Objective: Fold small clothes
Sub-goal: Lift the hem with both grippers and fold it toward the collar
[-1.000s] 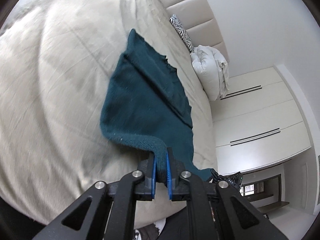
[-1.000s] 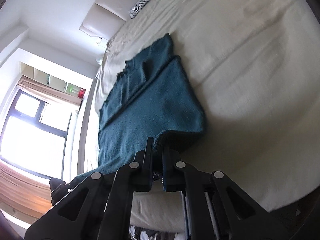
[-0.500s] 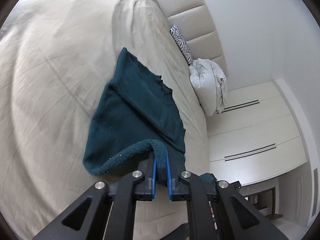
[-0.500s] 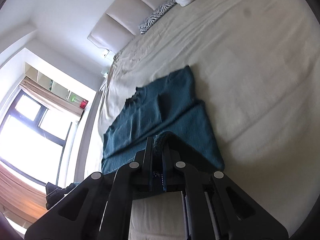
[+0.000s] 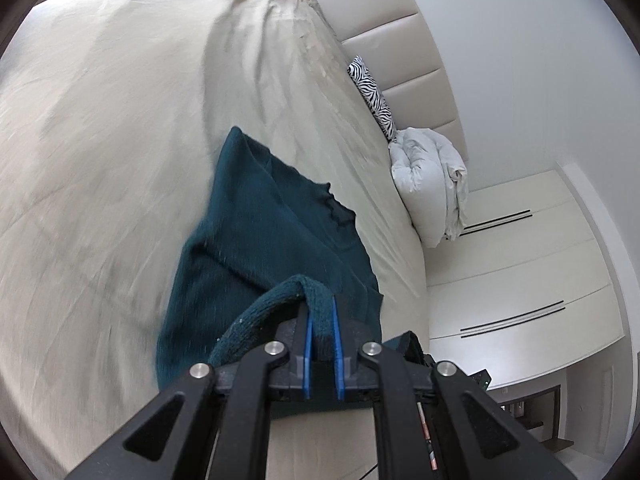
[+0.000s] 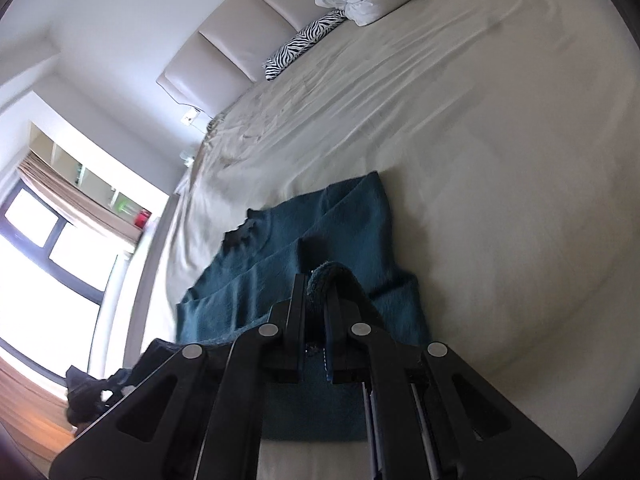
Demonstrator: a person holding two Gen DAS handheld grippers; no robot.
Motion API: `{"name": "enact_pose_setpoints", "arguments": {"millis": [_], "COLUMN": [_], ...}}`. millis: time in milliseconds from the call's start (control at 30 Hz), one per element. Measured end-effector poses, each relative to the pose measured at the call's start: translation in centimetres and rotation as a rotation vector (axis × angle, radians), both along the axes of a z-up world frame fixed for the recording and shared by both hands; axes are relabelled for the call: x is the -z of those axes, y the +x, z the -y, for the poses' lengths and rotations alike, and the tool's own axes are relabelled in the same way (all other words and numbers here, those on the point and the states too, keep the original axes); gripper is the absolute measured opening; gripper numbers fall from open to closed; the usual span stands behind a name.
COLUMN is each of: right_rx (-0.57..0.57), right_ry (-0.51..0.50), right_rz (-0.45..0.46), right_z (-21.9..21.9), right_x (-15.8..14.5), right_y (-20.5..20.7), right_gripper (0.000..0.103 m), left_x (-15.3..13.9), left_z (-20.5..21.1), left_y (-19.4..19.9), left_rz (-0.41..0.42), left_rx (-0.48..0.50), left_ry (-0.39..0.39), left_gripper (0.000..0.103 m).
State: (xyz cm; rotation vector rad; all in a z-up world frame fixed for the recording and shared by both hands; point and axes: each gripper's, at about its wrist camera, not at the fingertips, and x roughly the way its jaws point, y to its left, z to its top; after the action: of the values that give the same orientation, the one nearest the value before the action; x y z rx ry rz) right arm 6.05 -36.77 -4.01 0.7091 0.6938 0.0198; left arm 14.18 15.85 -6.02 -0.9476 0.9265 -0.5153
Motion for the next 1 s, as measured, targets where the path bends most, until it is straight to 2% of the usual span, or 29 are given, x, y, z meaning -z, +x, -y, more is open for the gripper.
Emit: {"name": "enact_pose_setpoints", "arguments": {"millis": [567,1000], "right_rx": [0.018,0.038], "right_ry": [-0.032,-0.024], "right_rz": [-0.06,-0.129], "right_z": [0.8,1.8], "right_x": [2.9,6.5], "right_y": [11.7,19.3], "right_gripper": [0.006,0.006], "left_x": [2.1,4.5], "left_z": [1.4,2.7], "left_y": [8.7,14.3], "left_rz": [-0.015,-0.041], "left_rx": [-0.044,-0.062], "left_ry": [0.038,0.098], "left_gripper": [0.009,0.009]}}
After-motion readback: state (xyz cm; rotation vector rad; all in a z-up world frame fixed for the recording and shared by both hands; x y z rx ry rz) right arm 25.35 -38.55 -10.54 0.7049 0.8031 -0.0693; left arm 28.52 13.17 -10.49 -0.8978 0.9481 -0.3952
